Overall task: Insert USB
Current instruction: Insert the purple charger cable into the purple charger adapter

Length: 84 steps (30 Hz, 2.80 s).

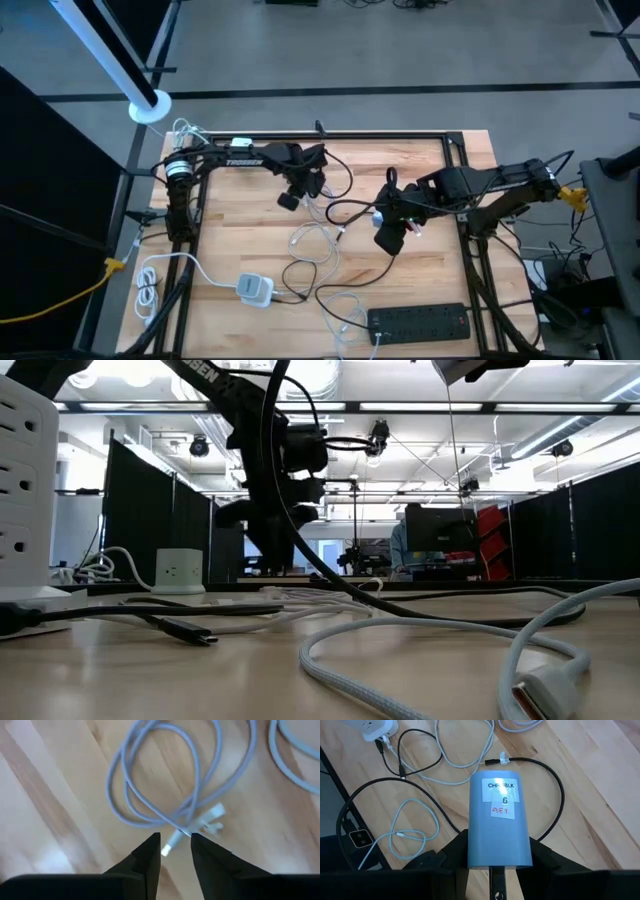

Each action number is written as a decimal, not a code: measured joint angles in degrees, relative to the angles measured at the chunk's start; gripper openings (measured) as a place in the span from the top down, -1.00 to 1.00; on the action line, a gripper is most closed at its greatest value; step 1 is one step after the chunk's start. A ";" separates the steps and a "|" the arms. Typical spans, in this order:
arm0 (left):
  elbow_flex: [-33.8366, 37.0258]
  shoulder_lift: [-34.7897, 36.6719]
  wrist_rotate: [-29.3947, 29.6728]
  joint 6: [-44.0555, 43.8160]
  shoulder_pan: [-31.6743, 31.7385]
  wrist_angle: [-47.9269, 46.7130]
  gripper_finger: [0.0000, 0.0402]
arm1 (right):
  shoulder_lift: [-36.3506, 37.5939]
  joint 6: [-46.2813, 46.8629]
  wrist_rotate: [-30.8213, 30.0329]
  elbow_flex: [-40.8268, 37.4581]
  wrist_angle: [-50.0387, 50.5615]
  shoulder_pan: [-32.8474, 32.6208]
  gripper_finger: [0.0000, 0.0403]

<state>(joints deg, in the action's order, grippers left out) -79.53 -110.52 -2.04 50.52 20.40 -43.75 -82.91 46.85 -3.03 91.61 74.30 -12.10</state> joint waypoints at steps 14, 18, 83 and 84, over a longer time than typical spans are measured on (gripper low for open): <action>1.33 -3.97 0.61 9.27 0.11 1.78 0.48 | 0.00 -0.29 0.04 0.00 0.07 0.00 0.43; 1.29 -4.39 0.59 9.27 -0.08 1.77 0.48 | 0.00 -0.33 0.04 0.00 0.07 0.00 0.43; 2.10 -4.71 -0.28 -9.13 -3.97 6.30 0.93 | 0.00 -1.84 -0.11 0.00 -0.11 0.13 0.43; 2.21 -4.66 -0.28 -10.51 -3.95 6.11 0.93 | 0.00 -1.90 -0.11 0.00 -0.11 0.13 0.43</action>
<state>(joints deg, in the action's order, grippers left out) -77.32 -115.19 -2.33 40.01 16.46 -37.64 -82.91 44.95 -3.14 91.61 74.19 -11.97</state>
